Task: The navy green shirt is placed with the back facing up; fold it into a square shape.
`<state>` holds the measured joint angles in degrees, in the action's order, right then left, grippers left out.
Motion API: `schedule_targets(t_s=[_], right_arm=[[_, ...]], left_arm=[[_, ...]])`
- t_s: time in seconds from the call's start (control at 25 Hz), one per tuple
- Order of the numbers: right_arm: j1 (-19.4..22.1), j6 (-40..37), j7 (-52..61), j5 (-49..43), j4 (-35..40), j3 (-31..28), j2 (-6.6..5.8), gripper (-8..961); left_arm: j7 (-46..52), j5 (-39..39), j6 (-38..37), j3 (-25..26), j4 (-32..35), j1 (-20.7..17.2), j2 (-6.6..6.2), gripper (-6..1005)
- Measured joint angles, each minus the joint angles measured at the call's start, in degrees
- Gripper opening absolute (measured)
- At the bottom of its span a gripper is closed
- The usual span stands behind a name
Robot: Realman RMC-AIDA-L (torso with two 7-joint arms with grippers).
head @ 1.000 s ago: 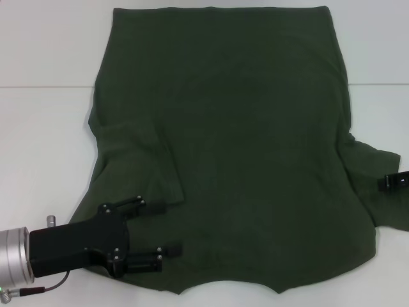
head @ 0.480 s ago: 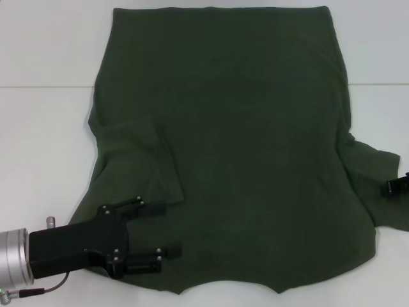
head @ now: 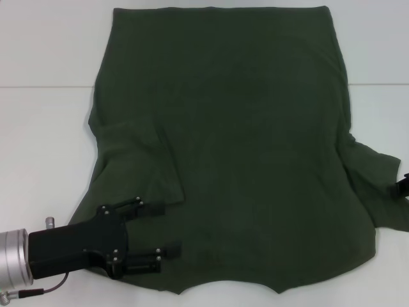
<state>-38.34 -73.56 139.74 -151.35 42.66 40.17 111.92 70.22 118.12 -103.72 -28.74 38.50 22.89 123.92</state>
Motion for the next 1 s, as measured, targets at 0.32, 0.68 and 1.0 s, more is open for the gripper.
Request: schedule_targets(t_s=[0.32, 0.68, 1.0], right_arm=[[0.13, 0.39, -0.07, -0.05, 0.26, -0.17, -0.16, 47], [1.34, 0.64, -0.52, 0.3, 1.27, -3.68, -0.87, 43], [2.91, -0.42, -0.96, 0.8, 5.85, -9.13, -1.87, 40]], left_arm=[[0.14, 0.0, -0.15, 0.0, 0.0, 0.0, 0.09, 883], [0.65, 0.0, -0.4, 0.0, 0.0, 0.19, 0.09, 884], [0.83, 0.0, -0.42, 0.0, 0.0, 0.3, 0.02, 883]])
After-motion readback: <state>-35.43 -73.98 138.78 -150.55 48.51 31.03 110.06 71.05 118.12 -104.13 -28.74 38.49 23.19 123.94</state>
